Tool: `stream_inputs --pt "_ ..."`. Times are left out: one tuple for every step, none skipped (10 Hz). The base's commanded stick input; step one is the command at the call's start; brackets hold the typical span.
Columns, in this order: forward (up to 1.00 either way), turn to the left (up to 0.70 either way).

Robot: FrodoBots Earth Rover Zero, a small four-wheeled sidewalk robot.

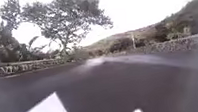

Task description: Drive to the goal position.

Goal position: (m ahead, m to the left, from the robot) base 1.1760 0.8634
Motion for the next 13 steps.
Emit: stream_inputs --pt "0.85 -0.34" --pt "0.85 -0.34" --pt "0.85 0.00" --pt "0.85 0.00" --pt "0.85 0.00" --pt "0.85 0.00" --pt "0.85 0.00" --pt "0.85 0.00" --pt "0.85 0.00" --pt "0.85 0.00" --pt "0.85 0.00" --pt "0.85 0.00" --pt "0.85 0.00"
